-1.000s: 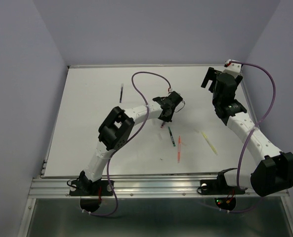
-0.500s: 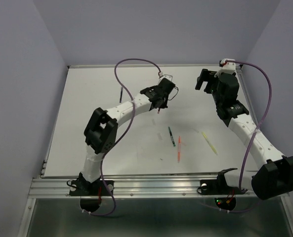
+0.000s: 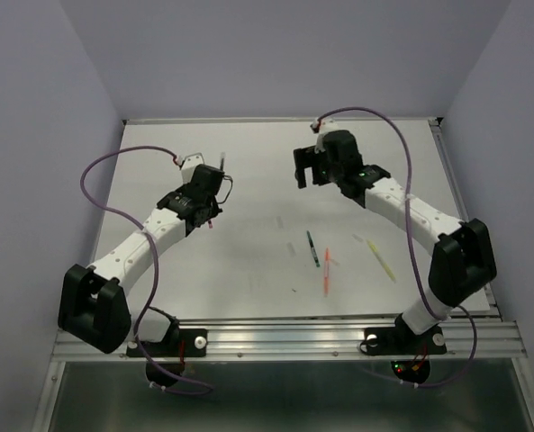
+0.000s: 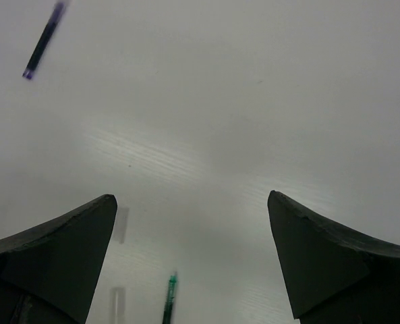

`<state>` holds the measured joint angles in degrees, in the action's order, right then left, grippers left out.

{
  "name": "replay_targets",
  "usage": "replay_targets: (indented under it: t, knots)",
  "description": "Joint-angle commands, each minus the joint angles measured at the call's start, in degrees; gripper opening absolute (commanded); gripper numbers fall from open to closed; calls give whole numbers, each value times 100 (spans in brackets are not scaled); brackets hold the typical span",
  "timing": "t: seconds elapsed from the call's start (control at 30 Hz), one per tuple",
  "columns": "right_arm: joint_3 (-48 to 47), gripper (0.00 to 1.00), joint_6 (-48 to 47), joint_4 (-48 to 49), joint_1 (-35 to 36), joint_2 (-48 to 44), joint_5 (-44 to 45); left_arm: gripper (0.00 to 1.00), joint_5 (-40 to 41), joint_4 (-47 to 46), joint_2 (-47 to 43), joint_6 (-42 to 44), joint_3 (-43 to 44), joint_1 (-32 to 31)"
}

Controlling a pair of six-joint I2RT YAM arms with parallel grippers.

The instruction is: Insert the pens into the pen caps

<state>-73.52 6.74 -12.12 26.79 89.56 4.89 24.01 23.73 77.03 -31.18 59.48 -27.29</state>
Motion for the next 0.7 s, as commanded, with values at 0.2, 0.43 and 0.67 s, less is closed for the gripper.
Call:
replay_targets:
  t: [0.2, 0.43, 0.67]
  knots:
    - [-1067, 100, 512, -730, 1531, 1906, 468, 0, 236, 931, -1225, -591, -482, 22]
    - [-1727, 98, 881, -1134, 1716, 2768, 1751, 0, 113, 959, -1472, -407, -455, 39]
    - [-1561, 73, 1180, -1222, 1768, 2900, 1569, 0, 43, 915, -1428, -380, -438, 31]
